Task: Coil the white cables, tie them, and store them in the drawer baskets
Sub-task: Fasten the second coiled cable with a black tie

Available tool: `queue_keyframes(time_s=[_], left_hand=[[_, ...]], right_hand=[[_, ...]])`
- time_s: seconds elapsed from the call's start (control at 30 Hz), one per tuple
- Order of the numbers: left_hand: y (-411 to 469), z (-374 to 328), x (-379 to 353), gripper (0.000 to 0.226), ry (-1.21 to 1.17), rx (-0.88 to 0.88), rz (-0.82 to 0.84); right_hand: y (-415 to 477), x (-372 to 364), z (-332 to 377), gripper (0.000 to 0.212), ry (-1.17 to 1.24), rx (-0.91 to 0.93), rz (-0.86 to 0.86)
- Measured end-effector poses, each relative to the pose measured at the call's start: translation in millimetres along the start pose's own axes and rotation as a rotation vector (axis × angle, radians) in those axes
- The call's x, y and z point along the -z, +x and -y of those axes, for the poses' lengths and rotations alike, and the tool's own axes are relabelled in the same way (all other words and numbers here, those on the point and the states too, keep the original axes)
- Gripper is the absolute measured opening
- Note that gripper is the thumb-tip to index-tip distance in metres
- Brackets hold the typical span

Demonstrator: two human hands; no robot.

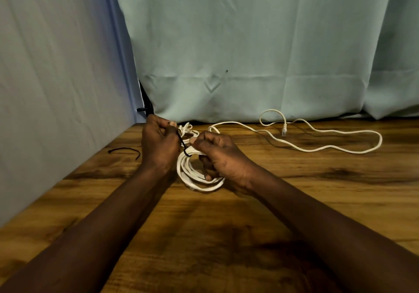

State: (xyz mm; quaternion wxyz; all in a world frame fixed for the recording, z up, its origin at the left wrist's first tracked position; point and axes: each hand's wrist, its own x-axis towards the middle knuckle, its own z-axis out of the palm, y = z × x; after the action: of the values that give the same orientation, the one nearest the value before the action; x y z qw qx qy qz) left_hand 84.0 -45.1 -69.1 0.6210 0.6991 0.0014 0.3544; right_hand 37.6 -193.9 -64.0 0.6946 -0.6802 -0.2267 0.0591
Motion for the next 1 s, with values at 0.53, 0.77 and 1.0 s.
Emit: queue_keyframes(time_s=[0.53,0.77,1.0], left_hand=[[0.0,-1.4,-1.0,0.013,0.218,-0.010,-0.013],[4.8,10.2,-0.2,0.017,0.007,-0.027,-0.014],[-4.0,-7.3,9.3,0.007,-0.061,-0.298,0.113]], right_hand=[[-3.9,-6.7,0.1,0.020,0.088,-0.096,-0.024],[-2.8,3.0,-2.4,0.017,0.158,-0.035,-0.075],[10.1,15.1,-21.2,0.020,0.259,-0.093,-0.212]])
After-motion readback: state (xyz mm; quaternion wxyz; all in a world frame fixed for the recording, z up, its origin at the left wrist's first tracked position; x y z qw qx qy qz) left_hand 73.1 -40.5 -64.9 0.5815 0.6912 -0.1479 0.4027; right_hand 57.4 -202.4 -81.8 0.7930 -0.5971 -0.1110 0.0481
